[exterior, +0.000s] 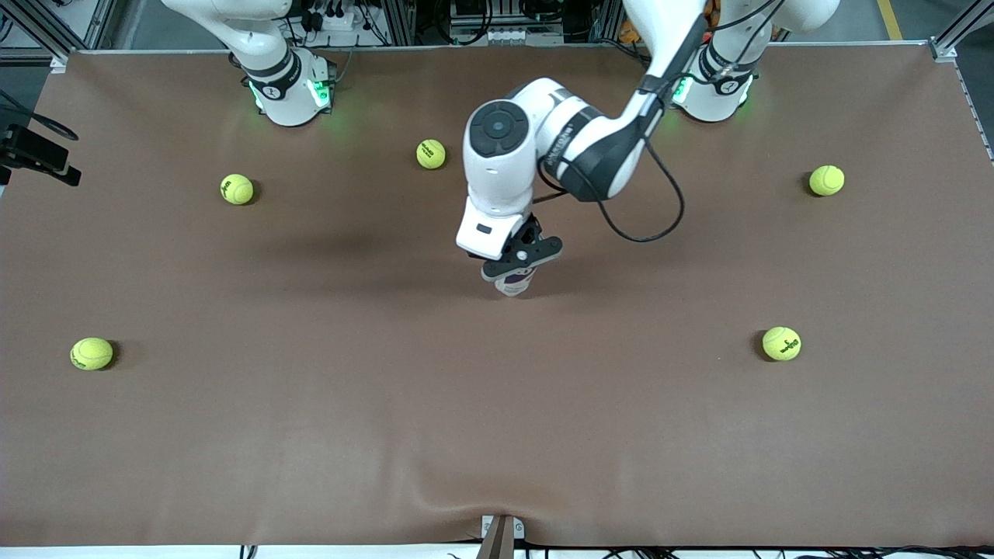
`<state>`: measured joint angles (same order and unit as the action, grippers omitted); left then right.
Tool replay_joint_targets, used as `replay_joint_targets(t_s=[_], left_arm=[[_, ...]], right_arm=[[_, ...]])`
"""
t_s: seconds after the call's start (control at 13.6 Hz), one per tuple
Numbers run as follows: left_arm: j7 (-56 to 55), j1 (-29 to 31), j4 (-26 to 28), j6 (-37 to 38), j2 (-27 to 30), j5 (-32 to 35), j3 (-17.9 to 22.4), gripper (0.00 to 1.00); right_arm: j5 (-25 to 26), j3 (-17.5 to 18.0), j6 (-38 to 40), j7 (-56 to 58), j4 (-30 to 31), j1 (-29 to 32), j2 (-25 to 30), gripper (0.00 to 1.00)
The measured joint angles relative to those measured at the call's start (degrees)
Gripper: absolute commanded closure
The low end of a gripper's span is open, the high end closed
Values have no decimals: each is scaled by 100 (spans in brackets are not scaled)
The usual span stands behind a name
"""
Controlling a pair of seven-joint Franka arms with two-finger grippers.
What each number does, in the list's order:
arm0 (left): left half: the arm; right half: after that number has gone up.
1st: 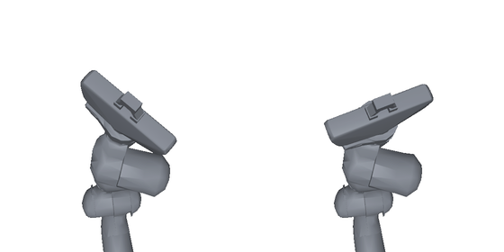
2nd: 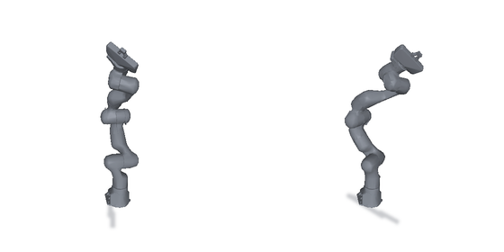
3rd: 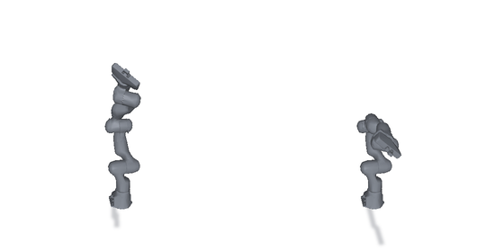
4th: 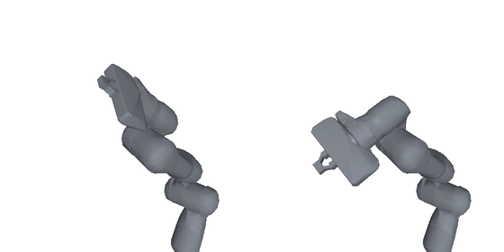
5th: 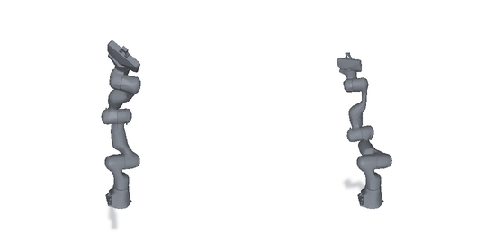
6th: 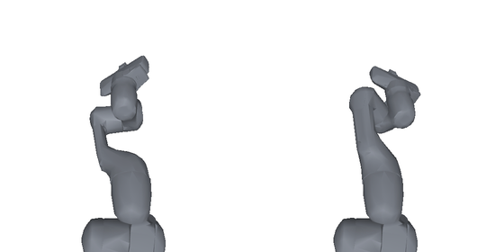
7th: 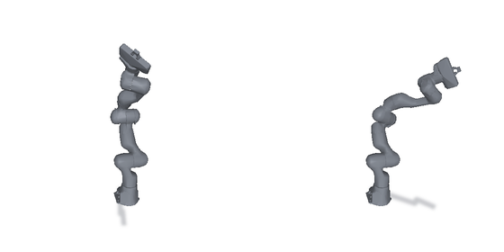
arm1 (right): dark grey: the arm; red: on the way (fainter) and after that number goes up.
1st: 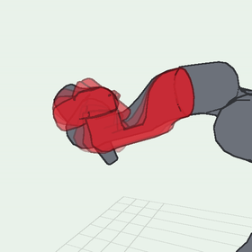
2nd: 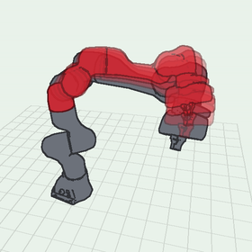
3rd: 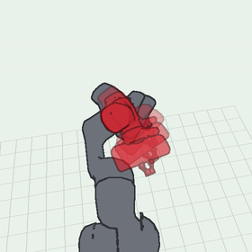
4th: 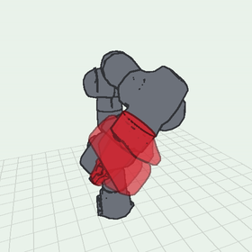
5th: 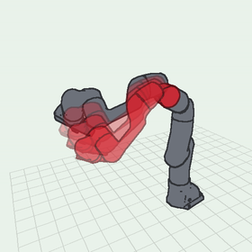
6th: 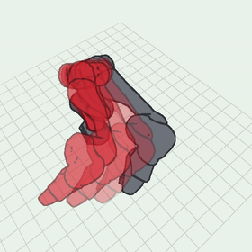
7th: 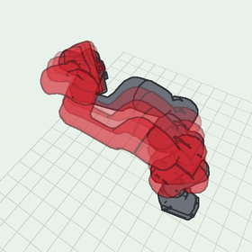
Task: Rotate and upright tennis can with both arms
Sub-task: 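Lift and rotate the can upright with the left gripper, then lower the upright can onto the table and open the left gripper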
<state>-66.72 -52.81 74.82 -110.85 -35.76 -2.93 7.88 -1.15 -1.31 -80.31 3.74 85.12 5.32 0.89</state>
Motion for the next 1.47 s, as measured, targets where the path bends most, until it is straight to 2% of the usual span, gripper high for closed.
replay_joint_targets(t_s=[1.1,1.18,1.25,1.32,1.47], left_arm=[[-132,-116,-221,24,-338,0,64,100],[-133,-118,-228,22,-352,0,64,76],[-133,-120,-235,22,-354,0,64,44],[-132,-122,-241,22,-354,0,64,33],[-132,-122,-262,22,-354,0,65,21]], right_arm=[[-6,10,-243,-3,30,-64,-24,0],[-6,10,-242,-3,32,-64,-24,0],[-6,11,-238,-3,36,-67,-25,0],[-6,11,-233,-3,47,-69,-26,0],[-6,11,-214,-3,88,-74,-28,0]])
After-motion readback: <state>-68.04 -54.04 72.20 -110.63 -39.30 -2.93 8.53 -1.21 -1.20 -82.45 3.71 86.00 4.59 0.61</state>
